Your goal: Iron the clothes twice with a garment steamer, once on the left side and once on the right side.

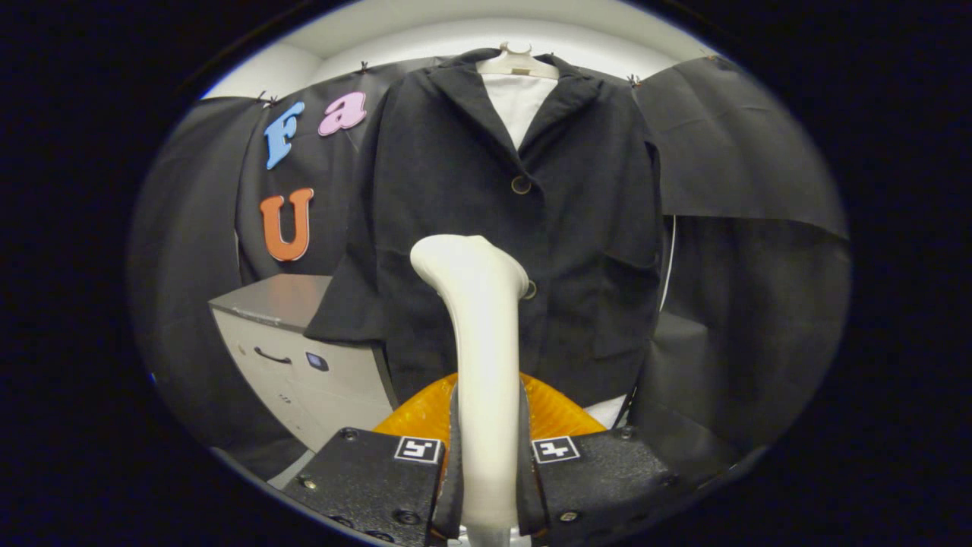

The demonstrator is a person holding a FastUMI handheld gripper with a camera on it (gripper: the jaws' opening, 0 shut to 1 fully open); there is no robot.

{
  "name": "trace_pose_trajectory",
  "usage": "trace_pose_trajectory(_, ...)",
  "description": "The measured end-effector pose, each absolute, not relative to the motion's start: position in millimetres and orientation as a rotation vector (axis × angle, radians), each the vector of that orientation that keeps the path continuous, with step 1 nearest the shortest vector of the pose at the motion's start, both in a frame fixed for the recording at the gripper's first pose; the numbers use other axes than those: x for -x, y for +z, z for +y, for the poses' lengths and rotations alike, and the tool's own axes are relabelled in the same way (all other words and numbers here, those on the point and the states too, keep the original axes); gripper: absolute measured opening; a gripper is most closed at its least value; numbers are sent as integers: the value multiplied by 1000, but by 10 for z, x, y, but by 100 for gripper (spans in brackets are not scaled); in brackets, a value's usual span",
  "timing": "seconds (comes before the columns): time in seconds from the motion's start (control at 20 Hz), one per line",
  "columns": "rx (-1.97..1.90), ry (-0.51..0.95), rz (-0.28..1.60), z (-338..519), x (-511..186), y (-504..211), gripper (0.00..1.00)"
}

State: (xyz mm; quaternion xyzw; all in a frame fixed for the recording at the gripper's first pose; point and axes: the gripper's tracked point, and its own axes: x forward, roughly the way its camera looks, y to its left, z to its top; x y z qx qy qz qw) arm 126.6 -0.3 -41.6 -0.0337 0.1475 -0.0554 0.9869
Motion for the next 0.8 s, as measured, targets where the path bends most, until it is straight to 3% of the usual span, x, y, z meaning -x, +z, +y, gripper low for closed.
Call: trace_pose_trajectory(0.8,98,-156,514,-11,-881,-1762,31)
